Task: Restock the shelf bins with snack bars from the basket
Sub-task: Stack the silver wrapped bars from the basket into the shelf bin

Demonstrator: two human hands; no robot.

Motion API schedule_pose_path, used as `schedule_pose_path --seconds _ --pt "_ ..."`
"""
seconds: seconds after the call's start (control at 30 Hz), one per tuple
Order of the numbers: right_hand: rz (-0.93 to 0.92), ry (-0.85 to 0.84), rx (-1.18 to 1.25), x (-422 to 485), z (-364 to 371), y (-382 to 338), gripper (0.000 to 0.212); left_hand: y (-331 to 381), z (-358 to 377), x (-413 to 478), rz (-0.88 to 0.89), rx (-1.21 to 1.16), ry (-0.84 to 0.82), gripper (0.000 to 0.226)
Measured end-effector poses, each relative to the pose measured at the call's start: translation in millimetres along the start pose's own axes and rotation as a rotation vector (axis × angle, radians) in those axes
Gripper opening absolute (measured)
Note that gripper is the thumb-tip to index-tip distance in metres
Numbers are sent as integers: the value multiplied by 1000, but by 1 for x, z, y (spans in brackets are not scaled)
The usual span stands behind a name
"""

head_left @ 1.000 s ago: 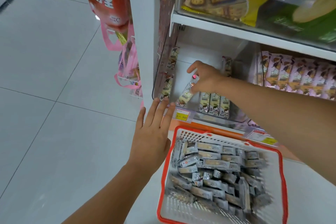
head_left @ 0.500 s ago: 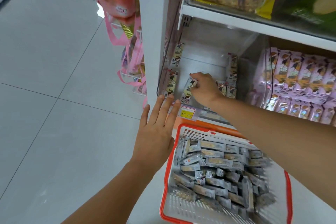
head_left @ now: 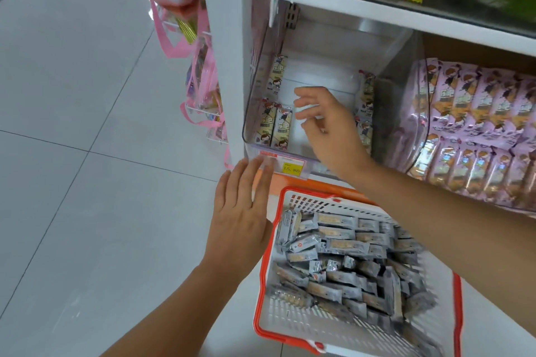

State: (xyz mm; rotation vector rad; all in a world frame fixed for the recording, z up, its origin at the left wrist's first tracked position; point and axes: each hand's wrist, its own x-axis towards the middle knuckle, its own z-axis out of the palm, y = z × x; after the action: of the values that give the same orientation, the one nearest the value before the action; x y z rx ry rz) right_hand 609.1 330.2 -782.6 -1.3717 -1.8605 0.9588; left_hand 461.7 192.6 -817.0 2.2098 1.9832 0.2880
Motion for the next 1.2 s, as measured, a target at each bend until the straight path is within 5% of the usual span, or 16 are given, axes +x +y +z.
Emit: schedule_pose_path --seconds 0.17,0.37,0.47,0.57,0.93,1.1,1.2 --pt "-121 -58 55 -82 -12 14 21 7 38 -38 14 10 -142 70" --pt "474 -196 -241 -179 -2 142 25 21 94 -76 -92 1 -479 82" --pt "734 -557 -517 -214 -1 197 50 30 120 -89 -148 -54 -500 81" --pt "658 -818 -771 -230 1 230 50 37 143 -98 -188 -59 -505 86" --pt "485 -924 -1047 -212 13 289 43 42 192 -121 -191 -49 -372 98" --pt "367 -656 -792 -221 7 276 27 45 187 -118 -192 8 -394 90" --pt "398 -719 -587 -219 -6 257 25 50 177 -109 -194 37 -429 87"
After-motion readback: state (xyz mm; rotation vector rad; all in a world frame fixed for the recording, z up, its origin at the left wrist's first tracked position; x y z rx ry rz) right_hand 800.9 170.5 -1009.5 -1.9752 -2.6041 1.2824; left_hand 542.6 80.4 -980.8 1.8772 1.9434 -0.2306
